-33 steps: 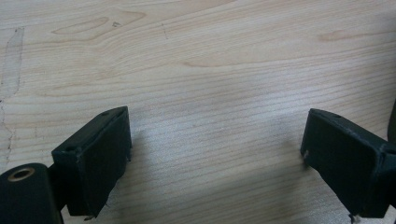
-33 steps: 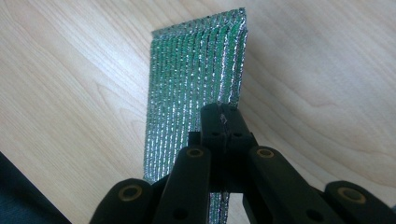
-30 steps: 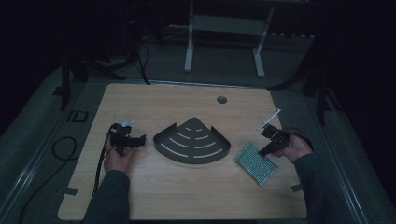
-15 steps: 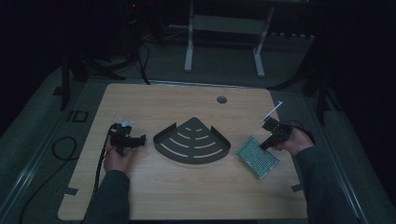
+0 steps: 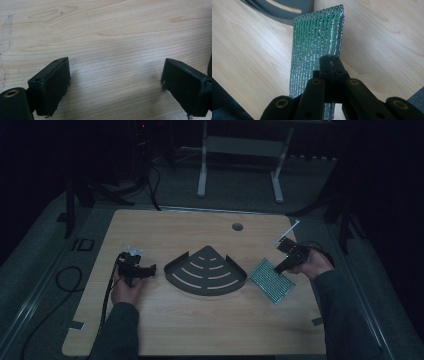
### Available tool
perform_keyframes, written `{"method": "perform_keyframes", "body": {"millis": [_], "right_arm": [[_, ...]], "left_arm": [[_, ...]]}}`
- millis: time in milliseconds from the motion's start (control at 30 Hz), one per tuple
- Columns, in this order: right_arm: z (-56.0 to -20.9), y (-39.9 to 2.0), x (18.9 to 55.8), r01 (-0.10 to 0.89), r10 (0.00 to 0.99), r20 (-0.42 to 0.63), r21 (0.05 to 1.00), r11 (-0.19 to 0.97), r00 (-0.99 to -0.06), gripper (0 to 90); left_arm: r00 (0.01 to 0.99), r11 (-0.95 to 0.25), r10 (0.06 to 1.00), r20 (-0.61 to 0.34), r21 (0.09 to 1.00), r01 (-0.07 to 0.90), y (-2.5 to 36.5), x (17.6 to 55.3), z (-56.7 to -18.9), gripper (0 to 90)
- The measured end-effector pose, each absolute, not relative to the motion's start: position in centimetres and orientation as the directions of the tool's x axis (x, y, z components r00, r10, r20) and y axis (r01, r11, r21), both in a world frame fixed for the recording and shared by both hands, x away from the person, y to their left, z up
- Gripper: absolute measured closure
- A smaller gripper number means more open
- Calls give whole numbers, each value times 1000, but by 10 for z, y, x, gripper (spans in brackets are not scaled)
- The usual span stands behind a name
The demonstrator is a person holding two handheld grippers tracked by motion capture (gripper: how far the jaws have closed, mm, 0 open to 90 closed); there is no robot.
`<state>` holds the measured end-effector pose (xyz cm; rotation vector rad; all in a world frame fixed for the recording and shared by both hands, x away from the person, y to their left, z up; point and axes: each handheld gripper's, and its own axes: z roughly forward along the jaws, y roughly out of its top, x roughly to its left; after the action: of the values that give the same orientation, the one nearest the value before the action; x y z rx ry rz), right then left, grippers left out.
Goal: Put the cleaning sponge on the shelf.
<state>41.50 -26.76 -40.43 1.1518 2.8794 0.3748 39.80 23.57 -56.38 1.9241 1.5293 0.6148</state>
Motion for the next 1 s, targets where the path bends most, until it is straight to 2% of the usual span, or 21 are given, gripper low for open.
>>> {"method": "perform_keyframes", "body": {"millis": [1000], "right_arm": [[-387, -229, 437, 662, 668, 76, 258, 704, -740, 900]], "left_arm": [[229, -157, 973, -10, 700, 696, 236, 398, -564, 92]]}}
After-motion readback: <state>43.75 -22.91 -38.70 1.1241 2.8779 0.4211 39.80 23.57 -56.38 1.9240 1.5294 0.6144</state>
